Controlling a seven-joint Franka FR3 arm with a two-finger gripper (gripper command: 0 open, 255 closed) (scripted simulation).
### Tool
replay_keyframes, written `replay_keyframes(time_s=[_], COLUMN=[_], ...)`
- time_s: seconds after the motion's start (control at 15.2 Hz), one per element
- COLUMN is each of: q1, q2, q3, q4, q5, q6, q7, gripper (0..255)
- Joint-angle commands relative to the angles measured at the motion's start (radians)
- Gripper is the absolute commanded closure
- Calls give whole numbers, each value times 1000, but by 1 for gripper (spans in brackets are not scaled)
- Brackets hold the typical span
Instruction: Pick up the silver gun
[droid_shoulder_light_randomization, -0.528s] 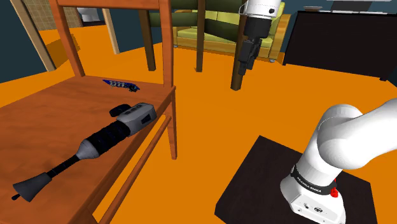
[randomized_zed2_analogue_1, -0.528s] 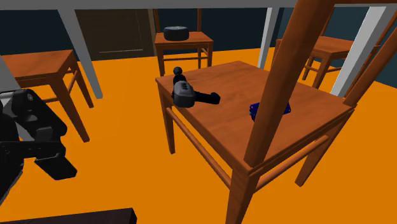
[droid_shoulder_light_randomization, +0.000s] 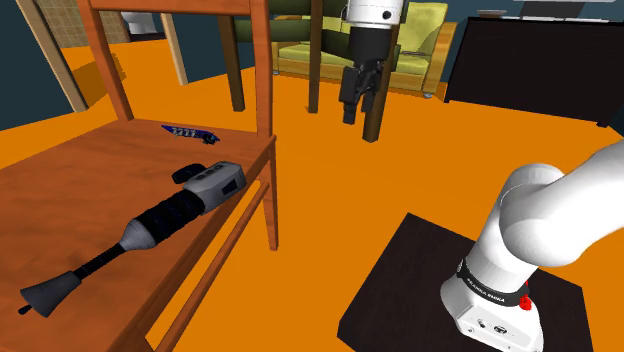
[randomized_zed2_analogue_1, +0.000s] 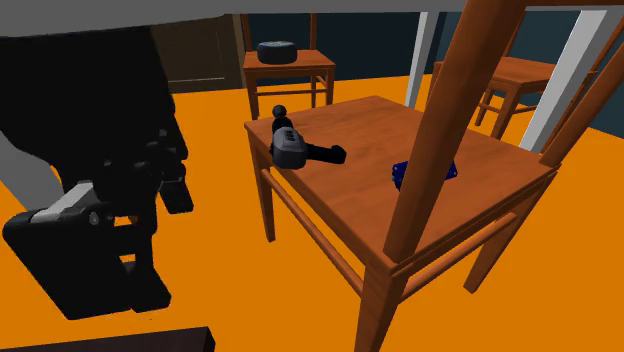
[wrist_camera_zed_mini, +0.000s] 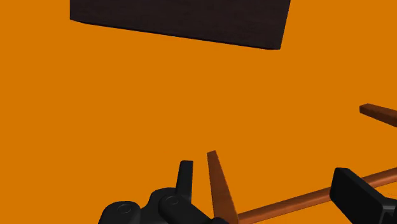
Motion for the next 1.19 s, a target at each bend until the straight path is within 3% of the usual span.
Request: replay_keyframes(time_s=[0.0, 0.59, 0.86, 1.12], q1=[7, 35, 64, 125], q2=[65, 388, 566, 770], q3=[46, 235, 307, 360], q4=[58, 352, 525, 740], q5=[6, -38, -99, -186], q6=[-2, -34, -74, -143], q7=[56, 311, 434, 557], gripper=[0, 0, 0, 0])
